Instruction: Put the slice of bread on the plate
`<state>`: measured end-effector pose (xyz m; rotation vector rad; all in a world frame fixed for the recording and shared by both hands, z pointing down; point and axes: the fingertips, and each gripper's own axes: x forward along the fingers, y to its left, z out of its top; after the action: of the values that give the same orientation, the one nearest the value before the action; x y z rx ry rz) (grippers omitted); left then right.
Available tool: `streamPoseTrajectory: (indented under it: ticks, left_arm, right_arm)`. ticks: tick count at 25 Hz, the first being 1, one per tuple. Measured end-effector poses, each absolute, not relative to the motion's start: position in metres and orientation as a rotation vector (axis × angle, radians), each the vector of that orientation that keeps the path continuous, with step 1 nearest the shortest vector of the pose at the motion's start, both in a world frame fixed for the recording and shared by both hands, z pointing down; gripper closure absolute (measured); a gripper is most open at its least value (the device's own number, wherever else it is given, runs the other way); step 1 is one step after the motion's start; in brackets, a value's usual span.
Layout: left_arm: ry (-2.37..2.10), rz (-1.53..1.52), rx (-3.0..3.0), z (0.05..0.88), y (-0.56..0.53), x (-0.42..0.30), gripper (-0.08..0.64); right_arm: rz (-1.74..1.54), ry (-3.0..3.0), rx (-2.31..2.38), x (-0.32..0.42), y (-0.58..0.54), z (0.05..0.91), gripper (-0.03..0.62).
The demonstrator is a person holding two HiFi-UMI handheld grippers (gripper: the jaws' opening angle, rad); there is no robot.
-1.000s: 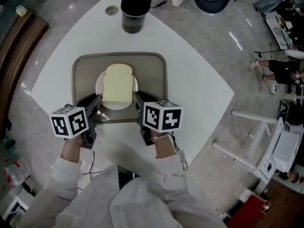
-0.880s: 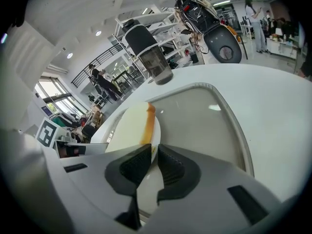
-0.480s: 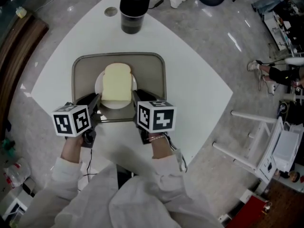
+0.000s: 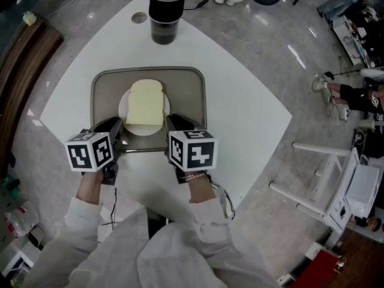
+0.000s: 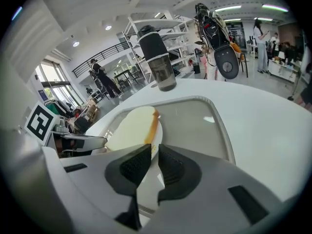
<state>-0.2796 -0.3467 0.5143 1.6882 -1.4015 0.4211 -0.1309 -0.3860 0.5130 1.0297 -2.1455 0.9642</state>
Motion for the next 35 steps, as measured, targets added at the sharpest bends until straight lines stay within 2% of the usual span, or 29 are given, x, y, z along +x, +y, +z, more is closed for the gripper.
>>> streamPoseTrajectory:
  ticks: [14, 29, 35]
  left_arm:
    - [-1.467, 0.238, 1.834, 0.437, -0.328, -0.266, 0.505]
    - [-1.435, -0.122, 2.106, 0.34, -0.277, -0.187, 0.523]
    - [-1.389, -0.115, 2.187, 0.324, -0.252, -0.143, 0.535]
  right_arm:
    - [0.834, -2.388, 1.007, -0.128, -0.37, 0.435, 0.546]
    - [0.733, -2.718, 0.931, -0.091, -0.3, 0.343, 0.577]
    - [0.641, -2.809, 0.871, -0.068, -0.265, 0.316, 0.577]
